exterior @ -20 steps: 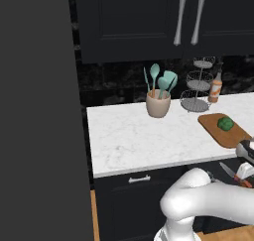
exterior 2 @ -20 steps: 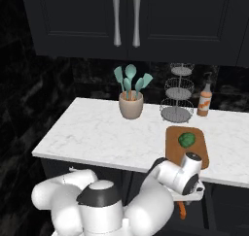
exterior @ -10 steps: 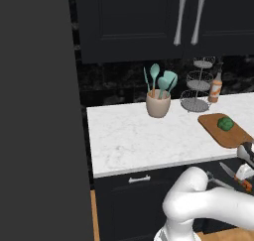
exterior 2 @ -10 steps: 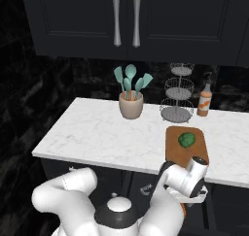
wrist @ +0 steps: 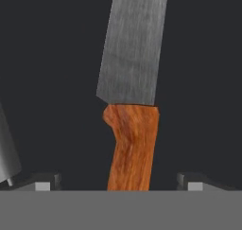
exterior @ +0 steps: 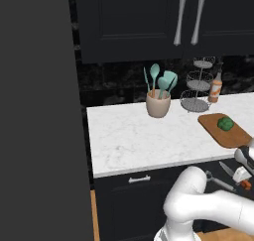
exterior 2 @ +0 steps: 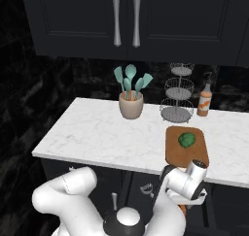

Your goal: Place the appropriate cutting tool for cutting the broccoli skin on the cutting board.

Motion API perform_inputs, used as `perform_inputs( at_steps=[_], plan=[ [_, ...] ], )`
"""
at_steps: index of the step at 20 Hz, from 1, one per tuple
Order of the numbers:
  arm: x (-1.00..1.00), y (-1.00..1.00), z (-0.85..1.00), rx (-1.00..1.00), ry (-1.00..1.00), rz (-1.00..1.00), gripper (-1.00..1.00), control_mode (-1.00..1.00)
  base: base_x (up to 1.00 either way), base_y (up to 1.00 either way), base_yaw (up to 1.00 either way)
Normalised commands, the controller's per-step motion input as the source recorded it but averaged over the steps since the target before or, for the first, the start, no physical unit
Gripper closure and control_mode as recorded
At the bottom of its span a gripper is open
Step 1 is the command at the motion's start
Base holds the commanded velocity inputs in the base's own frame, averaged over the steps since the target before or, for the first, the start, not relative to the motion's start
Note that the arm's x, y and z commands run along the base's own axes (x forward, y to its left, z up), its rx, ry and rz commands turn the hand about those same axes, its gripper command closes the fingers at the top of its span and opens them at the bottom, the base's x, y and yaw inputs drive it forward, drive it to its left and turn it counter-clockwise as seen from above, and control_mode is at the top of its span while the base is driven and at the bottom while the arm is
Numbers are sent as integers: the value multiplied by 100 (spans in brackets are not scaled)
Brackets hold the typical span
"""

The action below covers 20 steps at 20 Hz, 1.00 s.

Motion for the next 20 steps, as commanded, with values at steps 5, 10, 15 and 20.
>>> perform_inputs(
  at_steps=[5,10,15,20],
  plan=[
    [-1,3,-25,0,0,0,100,-100,0,0,0],
    [-22,11,-14,0,0,0,100,-100,0,0,0],
    [-57,10,-25,0,0,0,100,-100,0,0,0],
    [-43,10,-12,0,0,0,100,-100,0,0,0]
  ],
)
